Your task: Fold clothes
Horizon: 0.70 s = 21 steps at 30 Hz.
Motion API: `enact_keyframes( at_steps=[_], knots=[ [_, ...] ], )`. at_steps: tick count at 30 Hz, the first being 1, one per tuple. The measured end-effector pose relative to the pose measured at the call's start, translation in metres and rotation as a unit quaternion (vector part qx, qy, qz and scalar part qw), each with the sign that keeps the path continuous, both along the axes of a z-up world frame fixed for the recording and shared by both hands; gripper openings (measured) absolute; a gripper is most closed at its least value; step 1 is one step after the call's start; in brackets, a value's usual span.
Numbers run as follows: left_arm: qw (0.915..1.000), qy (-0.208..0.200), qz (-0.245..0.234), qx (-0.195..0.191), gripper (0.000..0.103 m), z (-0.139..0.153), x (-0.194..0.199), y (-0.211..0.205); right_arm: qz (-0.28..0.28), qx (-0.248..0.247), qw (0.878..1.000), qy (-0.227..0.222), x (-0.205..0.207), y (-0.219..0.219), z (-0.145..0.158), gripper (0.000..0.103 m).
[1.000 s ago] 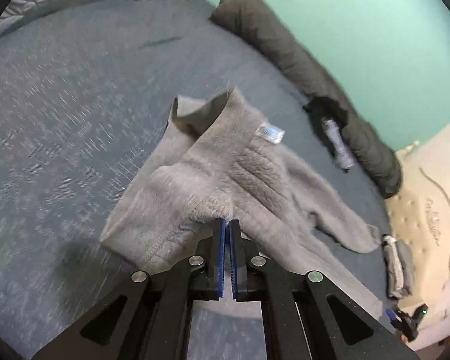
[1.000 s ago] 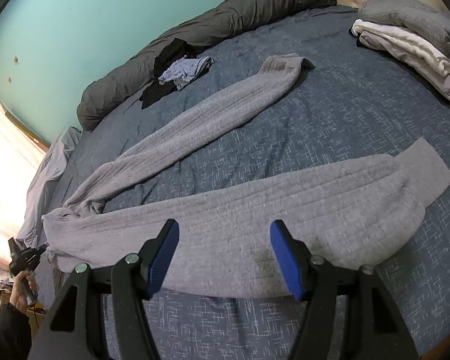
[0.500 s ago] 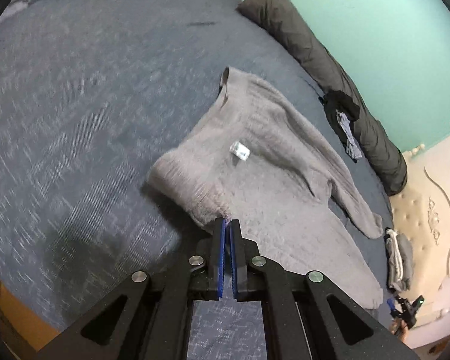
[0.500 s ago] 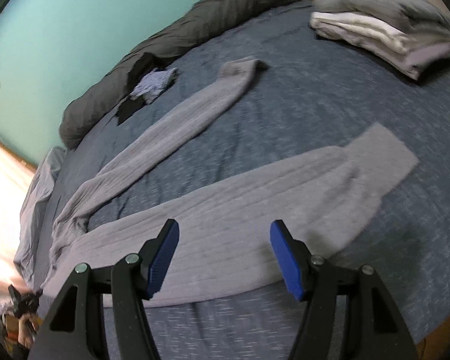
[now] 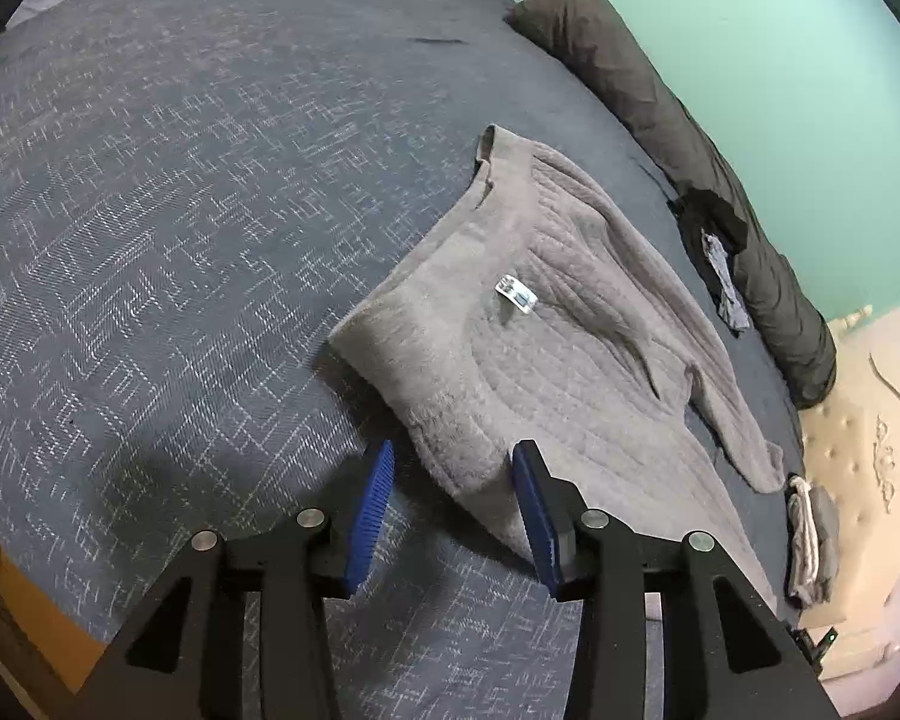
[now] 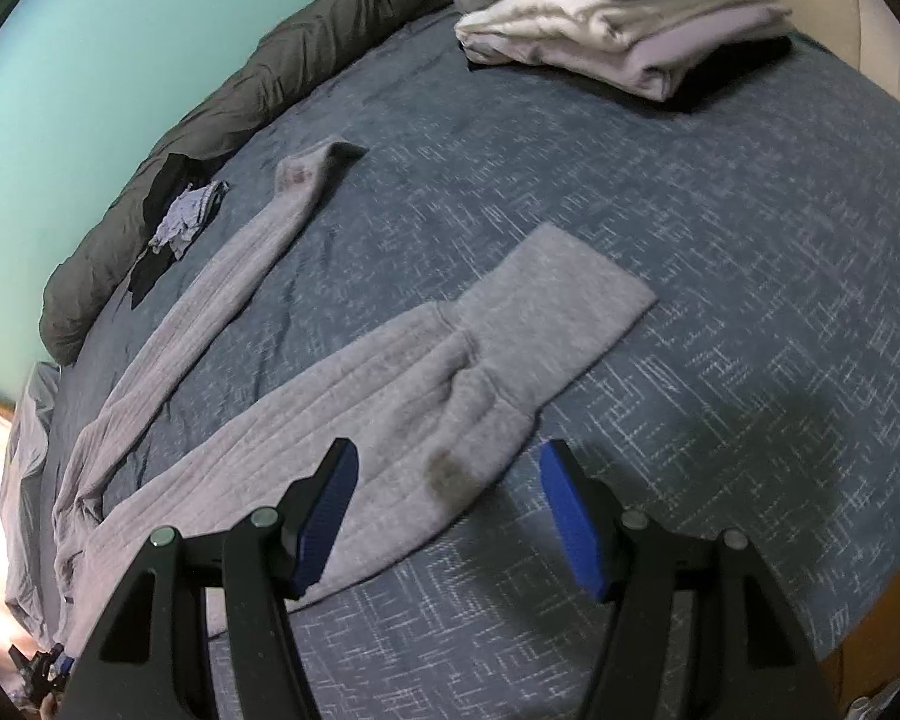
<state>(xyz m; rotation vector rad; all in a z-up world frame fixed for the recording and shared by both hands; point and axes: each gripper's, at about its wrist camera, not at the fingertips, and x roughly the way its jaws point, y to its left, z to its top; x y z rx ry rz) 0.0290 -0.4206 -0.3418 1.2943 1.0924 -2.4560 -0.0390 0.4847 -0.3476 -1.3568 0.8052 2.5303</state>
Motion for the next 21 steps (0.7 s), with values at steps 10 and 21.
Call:
enact_keyframes(
  at_steps=[10, 21],
  knots=[
    [0.9995, 0.005, 0.03, -0.007, 0.044, -0.003, -0.005, -0.011, -0.037, 0.001, 0.999, 0.009, -0.002, 0.027, 0.006, 0.064],
    [0.9996, 0.005, 0.008, -0.029, 0.015, -0.003, -0.022, -0.021, -0.078, -0.055, 0.995, -0.01, -0.009, 0.066, -0.022, 0.064]
  ],
)
